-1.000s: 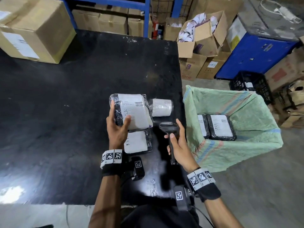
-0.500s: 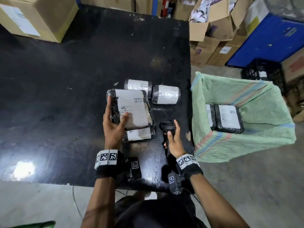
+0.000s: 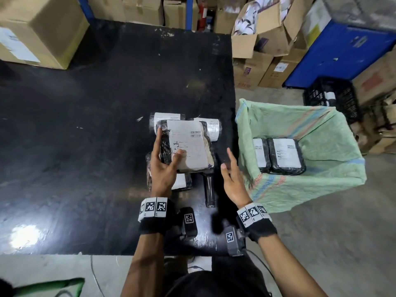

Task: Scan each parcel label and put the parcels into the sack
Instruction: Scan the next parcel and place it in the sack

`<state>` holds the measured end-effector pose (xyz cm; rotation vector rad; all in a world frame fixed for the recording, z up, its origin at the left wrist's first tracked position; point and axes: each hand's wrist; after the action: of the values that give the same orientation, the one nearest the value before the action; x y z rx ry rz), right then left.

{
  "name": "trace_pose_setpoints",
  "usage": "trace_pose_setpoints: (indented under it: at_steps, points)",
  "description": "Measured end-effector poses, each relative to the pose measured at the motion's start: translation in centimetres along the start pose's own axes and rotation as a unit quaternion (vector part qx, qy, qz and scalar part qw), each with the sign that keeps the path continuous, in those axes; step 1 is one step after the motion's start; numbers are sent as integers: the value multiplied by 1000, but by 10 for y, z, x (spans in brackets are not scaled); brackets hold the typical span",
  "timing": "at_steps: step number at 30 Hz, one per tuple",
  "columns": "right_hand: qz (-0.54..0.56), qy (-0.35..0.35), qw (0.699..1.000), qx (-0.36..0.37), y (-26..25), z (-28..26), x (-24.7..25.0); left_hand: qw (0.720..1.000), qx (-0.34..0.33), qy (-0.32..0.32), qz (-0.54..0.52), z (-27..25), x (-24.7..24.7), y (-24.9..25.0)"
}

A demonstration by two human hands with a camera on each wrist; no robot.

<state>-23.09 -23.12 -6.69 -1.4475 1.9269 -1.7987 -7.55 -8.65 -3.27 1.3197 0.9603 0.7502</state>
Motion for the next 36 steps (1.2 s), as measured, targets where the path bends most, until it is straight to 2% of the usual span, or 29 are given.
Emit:
trace_pose_setpoints:
  at_steps: [4,9,15,26,28,30,33,36]
  points:
    - [93,-10,994,62,-44,0,50,999,-13,-31,-11,-1,-42,10]
    - [100,-27,990,100,-64,14,99,997,-20,-69,-23,-1,-97,22]
    - [74,-7,987,145,-54,39,140,995,-21,-95,-19,-3,-152,30]
    - [89,20,988,128,-12,64,205,990,17,-137,-27,0,-235,21]
    - [102,16,987,120,0,71,214,988,23,-155,-4,0,-246,12]
    - [97,14,988,119,12,79,222,983,16,-167,72,2,-253,-1]
    - [86,-3,991,105,33,92,232,950,-12,-182,253,5,-260,-14]
    - [54,-30,995,79,52,106,241,925,-52,-193,324,5,-262,-30]
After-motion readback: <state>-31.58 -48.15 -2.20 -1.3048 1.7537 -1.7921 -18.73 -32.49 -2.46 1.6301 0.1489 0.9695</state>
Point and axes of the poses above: each hand's wrist, its own z-axis towards the middle knuckle, its own x-axis out of the back of the hand, y = z × x, and after that the axes turned 2 degrees about -x, right-handed
